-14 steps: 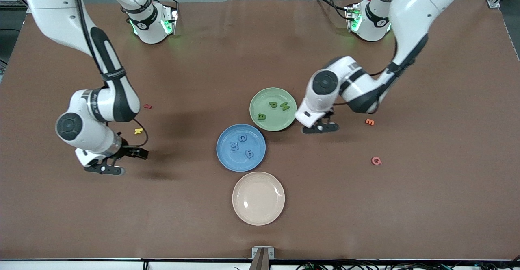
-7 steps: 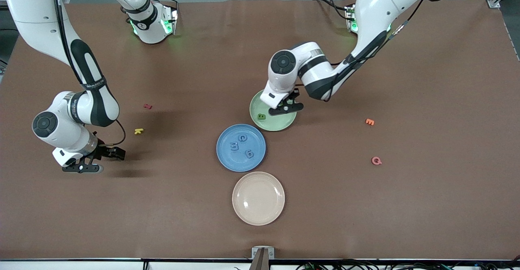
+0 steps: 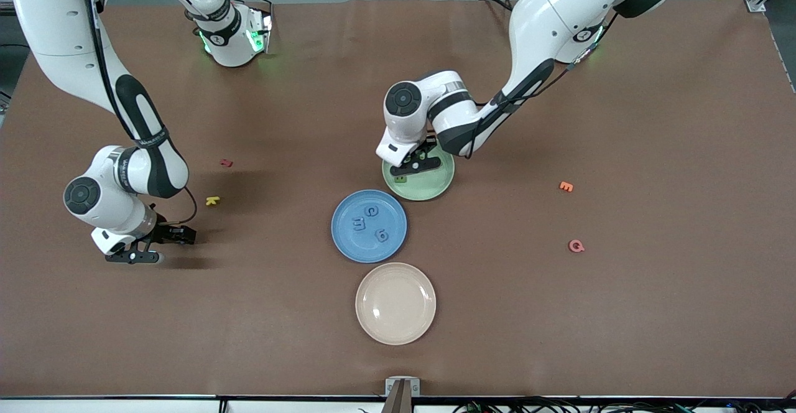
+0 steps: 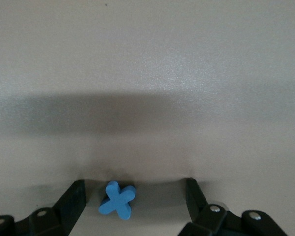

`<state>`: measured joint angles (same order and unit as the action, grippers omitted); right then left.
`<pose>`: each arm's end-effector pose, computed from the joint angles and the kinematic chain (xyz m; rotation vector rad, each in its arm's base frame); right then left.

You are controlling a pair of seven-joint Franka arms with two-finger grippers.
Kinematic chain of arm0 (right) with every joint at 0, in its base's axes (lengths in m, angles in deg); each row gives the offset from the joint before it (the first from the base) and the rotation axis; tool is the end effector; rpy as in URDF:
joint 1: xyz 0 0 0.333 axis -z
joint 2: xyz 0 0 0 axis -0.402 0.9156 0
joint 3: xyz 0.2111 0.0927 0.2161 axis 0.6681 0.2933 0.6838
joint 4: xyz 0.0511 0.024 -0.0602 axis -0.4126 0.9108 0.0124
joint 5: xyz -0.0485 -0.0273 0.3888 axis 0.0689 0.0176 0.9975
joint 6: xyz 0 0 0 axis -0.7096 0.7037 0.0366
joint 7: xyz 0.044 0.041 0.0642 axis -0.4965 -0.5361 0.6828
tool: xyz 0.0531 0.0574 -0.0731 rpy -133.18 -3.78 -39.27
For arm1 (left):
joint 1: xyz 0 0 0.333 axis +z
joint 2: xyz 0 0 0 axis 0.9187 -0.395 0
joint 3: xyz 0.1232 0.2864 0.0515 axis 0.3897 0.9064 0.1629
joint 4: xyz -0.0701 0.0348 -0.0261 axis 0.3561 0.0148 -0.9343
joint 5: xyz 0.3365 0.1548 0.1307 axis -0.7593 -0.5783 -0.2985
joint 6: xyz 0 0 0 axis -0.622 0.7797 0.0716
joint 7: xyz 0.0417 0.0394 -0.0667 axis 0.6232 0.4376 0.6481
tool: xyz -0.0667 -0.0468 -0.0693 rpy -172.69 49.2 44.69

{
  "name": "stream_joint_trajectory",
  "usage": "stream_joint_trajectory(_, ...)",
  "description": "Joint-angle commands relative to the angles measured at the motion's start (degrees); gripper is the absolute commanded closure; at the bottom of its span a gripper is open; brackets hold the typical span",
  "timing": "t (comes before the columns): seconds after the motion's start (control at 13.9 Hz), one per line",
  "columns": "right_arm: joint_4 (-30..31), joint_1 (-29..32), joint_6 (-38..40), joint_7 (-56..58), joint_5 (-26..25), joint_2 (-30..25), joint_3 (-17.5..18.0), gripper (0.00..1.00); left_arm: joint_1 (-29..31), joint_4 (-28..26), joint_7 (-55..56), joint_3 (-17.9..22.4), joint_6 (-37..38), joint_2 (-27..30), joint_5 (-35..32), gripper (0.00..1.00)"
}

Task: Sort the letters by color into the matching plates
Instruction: 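Place the green u on the green plate while the right gripper grasps blue x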

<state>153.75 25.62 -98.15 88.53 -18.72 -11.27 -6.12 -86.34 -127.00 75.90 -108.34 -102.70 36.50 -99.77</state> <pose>0.6192 -0.0758 0.1650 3.1050 -0.0358 0.0542 0.4106 -0.5190 0.2074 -3.0824 -0.2808 0.1821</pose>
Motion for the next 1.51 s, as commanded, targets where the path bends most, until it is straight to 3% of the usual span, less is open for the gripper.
stream_joint_trajectory(0.0, 2.12, 1.15, -1.39, 0.29, -0.35, -0.61, 1.11, 0.11, -1.83, 3.44, 0.05, 0.6, 1.1, -1.75, 1.5, 0.82)
stream_joint_trajectory(0.14, 2.47, 1.24, -1.21, 0.29, -0.35, -0.61, 1.02, 0.14, -1.92, 4.41, 0.05, 0.6, 1.1, -2.72, 1.58, 0.81)
stream_joint_trajectory(0.22, 2.47, 1.16, -0.86, 0.2, -0.35, -0.7, 1.1, 0.2, -2.01, 4.49, -0.13, 0.6, 1.1, -2.98, 1.58, 0.75)
stream_joint_trajectory(0.29, 2.47, 1.15, -0.68, 0.2, -0.35, -0.7, 1.02, 0.27, -2.27, 4.5, -0.56, 0.6, 1.1, -2.98, 1.5, 0.51)
stream_joint_trajectory(0.43, 2.47, 1.15, -0.51, 0.2, -0.35, -0.79, 1.11, 0.41, -2.28, 4.58, -0.74, 0.6, 1.1, -2.9, 1.5, 0.32)
stream_joint_trajectory(0.72, 2.91, 1.07, -0.42, -0.15, -0.26, -1.14, 1.11, 0.46, -0.79, 6.25, -3.1, 0.69, 1.1, -2.11, 0.71, 0.07)
stream_joint_trajectory(0.79, 2.91, 1.07, -0.42, -0.15, -0.26, -1.14, 1.11, 0.52, 0.7, 6.17, -6.86, 0.6, 1.18, -0.97, 0.97, 0.04)
stream_joint_trajectory(1.08, 2.91, 1.07, -0.42, -0.15, -0.26, -1.14, 1.11, 0.96, 6.94, 6.78, -10.5, -0.45, 1.45, 2.2, 1.67, 0.03)
stream_joint_trajectory(1.43, 2.56, 0.54, 0.1, -0.93, -0.26, -2.19, 1.19, 1.0, 14.32, 7.66, -12.25, -1.5, 1.45, 5.36, 1.76, 0.01)
